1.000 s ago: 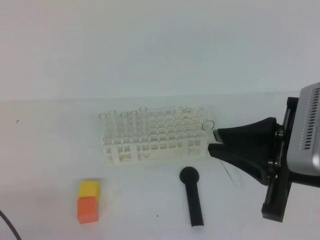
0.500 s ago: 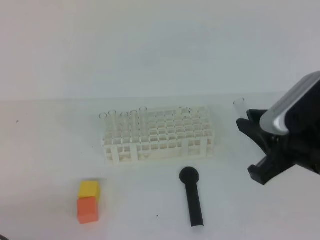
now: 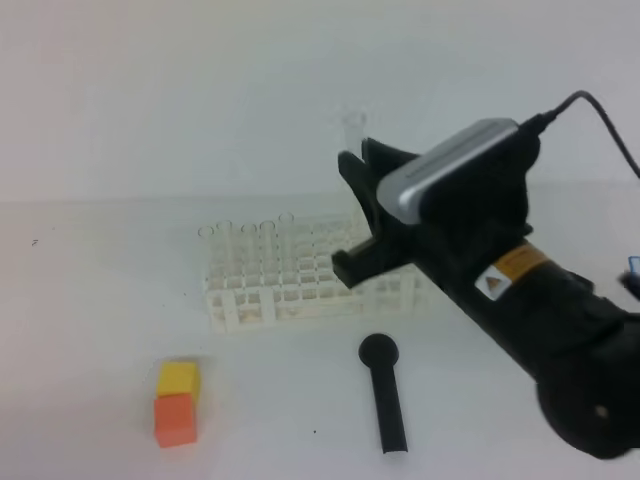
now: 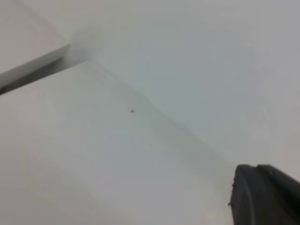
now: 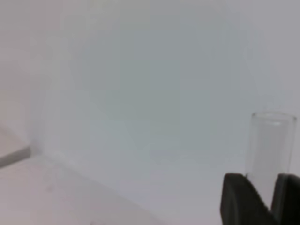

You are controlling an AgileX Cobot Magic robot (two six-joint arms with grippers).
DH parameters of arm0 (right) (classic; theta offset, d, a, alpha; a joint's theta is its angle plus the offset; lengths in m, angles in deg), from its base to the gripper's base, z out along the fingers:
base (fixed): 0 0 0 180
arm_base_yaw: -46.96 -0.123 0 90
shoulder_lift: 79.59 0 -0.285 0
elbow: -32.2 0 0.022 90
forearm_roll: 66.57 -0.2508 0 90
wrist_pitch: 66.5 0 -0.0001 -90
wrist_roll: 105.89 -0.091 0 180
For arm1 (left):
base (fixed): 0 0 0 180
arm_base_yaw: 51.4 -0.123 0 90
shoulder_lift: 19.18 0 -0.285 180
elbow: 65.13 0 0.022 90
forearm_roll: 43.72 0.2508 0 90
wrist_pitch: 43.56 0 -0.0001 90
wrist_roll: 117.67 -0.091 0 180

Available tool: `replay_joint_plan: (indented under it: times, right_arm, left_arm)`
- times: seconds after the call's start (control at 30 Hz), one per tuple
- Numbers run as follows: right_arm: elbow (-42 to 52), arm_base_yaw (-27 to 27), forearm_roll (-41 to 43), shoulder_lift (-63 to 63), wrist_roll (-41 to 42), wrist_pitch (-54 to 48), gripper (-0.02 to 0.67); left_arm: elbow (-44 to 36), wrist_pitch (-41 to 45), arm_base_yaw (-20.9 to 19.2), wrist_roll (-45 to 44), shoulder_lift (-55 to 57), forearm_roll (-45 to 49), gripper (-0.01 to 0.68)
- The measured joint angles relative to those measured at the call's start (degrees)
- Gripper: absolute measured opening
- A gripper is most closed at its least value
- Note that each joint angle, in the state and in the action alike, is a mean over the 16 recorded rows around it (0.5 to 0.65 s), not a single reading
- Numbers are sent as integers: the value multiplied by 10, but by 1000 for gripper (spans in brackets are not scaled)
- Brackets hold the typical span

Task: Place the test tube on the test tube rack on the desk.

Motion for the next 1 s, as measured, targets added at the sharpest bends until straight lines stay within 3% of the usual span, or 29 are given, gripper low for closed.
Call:
replay_joint_plan:
  times: [0.23, 0.57, 0.77, 1.0]
  right_arm:
    - [-87, -11, -21, 133, -32, 106, 125]
    - [-142, -6, -40, 240, -77, 161, 125]
    - [-145, 4, -48, 267, -108, 187, 125]
    - [-146, 14, -27, 289, -135, 198, 125]
  left_arm:
    - [0, 18, 14, -163, -49, -174, -1]
    - [0, 96, 24, -413, -61, -385, -1]
    - [0, 141, 21, -466, -61, -465, -1]
    - [0, 153, 10, -474, -61, -474, -1]
